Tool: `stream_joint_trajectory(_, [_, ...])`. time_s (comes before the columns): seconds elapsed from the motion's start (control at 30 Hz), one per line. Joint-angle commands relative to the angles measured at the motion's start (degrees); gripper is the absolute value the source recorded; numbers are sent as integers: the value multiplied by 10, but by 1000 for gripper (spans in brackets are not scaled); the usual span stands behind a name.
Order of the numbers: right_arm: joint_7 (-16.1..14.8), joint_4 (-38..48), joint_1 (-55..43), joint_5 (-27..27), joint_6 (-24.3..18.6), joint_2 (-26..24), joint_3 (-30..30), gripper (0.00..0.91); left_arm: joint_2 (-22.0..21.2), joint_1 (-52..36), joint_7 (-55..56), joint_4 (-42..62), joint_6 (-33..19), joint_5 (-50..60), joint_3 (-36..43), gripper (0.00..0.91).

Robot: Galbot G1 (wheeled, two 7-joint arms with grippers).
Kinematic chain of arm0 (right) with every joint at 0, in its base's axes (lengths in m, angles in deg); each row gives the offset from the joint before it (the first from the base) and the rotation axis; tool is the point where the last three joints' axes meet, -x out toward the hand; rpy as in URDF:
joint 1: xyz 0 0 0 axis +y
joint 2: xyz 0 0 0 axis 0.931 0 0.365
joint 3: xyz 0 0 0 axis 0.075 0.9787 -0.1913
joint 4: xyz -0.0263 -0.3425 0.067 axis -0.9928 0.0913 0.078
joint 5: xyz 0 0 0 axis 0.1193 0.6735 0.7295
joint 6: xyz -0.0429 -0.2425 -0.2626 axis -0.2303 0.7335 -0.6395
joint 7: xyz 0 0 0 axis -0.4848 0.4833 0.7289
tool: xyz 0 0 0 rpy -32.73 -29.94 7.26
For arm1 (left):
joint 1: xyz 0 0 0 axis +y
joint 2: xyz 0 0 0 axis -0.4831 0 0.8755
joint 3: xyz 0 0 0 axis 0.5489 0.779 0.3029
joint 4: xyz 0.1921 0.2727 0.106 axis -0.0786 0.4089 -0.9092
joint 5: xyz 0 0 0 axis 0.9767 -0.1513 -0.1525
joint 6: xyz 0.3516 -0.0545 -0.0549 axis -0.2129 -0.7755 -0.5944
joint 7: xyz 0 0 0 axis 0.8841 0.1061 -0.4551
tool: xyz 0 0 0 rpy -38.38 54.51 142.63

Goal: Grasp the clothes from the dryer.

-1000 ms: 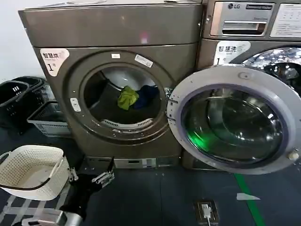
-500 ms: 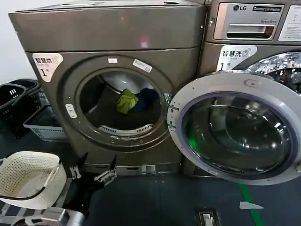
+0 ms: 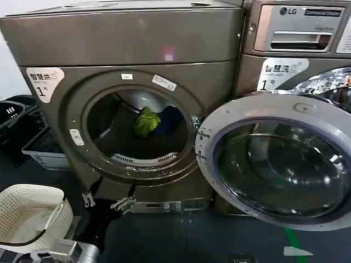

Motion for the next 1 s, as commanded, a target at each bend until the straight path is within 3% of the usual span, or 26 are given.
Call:
stream_joint_trajectory(0.03, [1,0,0,0,1,0,0,907,1,1,0,-2,0,0,-1,907])
stream_joint_trajectory(1.0, [-4,-7,-4,1,2,4,8,907,0,-2,1,2,-1,0,-1,907])
